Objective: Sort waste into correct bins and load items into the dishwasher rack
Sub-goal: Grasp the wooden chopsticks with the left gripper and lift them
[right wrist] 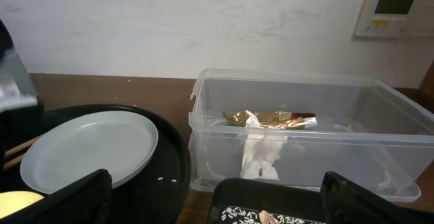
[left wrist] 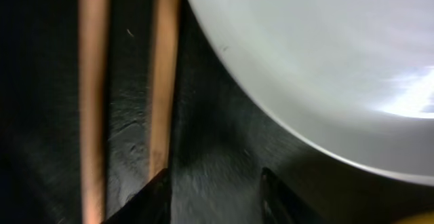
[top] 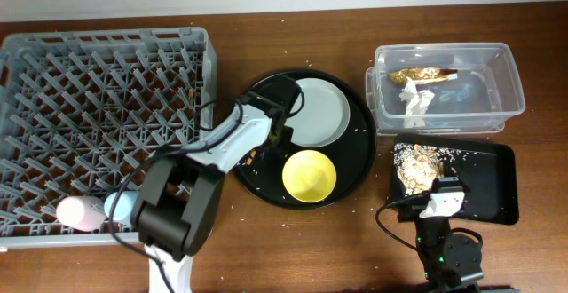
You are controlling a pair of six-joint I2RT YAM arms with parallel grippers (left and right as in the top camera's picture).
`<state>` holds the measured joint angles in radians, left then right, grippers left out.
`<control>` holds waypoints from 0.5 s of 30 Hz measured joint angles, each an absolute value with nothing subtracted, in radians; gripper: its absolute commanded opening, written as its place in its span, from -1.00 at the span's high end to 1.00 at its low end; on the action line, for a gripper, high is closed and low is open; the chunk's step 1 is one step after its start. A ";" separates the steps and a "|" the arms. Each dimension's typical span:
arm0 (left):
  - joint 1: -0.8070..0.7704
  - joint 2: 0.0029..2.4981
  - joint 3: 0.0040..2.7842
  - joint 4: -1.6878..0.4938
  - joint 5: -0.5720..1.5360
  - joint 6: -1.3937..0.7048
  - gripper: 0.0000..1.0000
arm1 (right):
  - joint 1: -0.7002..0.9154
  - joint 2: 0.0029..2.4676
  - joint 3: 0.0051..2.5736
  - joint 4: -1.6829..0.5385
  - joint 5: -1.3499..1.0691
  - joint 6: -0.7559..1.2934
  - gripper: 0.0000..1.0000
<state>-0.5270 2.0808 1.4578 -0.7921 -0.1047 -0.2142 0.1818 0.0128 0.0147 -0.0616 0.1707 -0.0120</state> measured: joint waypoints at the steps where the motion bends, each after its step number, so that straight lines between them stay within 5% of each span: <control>1: -0.519 2.087 1.463 -0.788 -0.101 -0.218 0.20 | 0.182 0.013 0.015 -0.062 0.171 -0.013 -0.97; 3: -0.489 2.093 1.465 -0.786 -0.075 -0.218 0.21 | 0.182 0.013 0.015 -0.062 0.170 -0.012 -0.97; 5: -0.475 2.095 1.466 -0.779 -0.059 -0.218 0.58 | 0.182 0.013 0.015 -0.062 0.171 -0.013 -0.97; 9: -0.458 2.097 1.477 -0.820 0.007 -0.214 0.37 | 0.182 0.013 0.015 -0.062 0.171 -0.013 -0.97; 15: -0.458 2.083 1.483 -0.838 -0.064 -0.131 0.38 | 0.182 0.013 0.015 -0.062 0.171 -0.013 -0.97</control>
<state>-0.4576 2.0834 1.4834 -0.8375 -0.0643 -0.1310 0.1818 0.0128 0.0147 -0.0620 0.1707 -0.0128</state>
